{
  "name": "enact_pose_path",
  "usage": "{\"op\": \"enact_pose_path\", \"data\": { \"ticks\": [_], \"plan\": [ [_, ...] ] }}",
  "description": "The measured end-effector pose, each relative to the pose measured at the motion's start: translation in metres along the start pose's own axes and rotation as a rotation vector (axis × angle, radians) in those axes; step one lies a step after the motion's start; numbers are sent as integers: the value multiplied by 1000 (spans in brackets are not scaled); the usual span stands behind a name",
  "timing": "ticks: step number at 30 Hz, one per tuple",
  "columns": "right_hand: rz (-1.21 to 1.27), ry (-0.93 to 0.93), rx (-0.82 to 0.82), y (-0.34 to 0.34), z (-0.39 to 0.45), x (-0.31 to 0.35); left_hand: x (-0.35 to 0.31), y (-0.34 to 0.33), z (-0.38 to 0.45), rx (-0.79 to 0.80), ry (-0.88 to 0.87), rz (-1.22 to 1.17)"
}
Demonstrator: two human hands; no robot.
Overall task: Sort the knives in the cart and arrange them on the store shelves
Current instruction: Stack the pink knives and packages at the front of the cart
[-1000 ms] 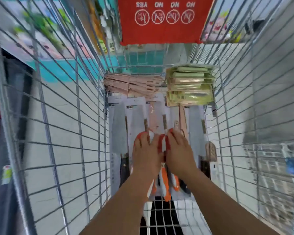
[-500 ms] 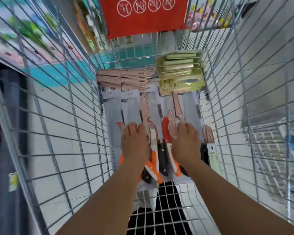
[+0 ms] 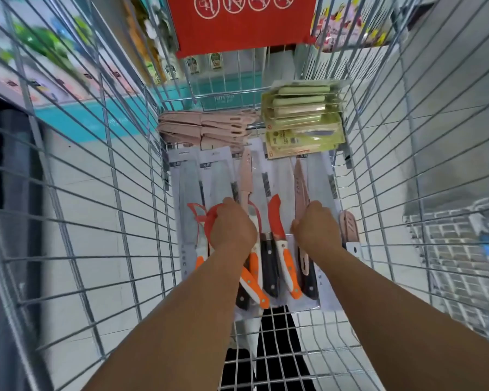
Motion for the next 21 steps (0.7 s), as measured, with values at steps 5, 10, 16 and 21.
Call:
{"op": "enact_pose_path", "data": {
  "ticks": [5, 10, 16, 21],
  "plan": [
    [45, 5, -16, 6, -5, -4, -1, 0, -9, 100, 34, -214],
    [356, 90, 42, 16, -19, 15, -5, 1, -38, 182, -21, -449],
    [541, 170, 140, 20, -20, 66, -9, 14, -49, 250, 52, -769],
    [527, 236, 276, 26, -4, 104, -9, 41, -35, 198, 209, -1111]
  ]
}}
Point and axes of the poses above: each hand's wrist, its own z-axis towards the middle knuckle, its own y-axis out of the back of the hand, x = y × z, the point moved 2 cm from there along z, towards the middle knuckle, and after that the axes turned 4 degrees about z, right-handed, at the moved point
